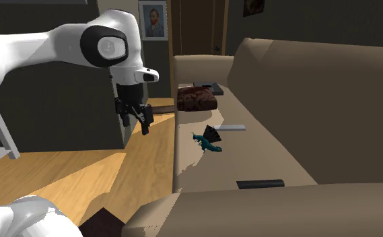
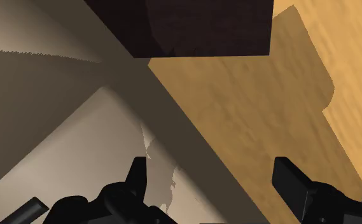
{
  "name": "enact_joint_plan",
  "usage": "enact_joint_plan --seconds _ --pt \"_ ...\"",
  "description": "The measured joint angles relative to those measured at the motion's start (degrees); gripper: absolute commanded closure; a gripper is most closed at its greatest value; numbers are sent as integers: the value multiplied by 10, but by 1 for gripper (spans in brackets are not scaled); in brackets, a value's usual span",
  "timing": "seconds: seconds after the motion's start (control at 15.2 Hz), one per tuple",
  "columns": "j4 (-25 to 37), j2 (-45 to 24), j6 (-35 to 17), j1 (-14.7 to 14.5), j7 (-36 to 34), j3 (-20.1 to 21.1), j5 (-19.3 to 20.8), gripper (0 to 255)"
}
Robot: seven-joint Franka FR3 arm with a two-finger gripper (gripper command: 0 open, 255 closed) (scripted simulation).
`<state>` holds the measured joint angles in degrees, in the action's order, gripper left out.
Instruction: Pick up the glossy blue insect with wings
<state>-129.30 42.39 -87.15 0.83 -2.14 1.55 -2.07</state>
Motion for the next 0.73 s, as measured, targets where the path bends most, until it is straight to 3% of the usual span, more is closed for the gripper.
enact_joint_plan --seconds 0.2,0.73 --pt "-3 -17 -24 3 -8 2 -2 0" --pt "12 -142 -165 21 -63 15 -9 0"
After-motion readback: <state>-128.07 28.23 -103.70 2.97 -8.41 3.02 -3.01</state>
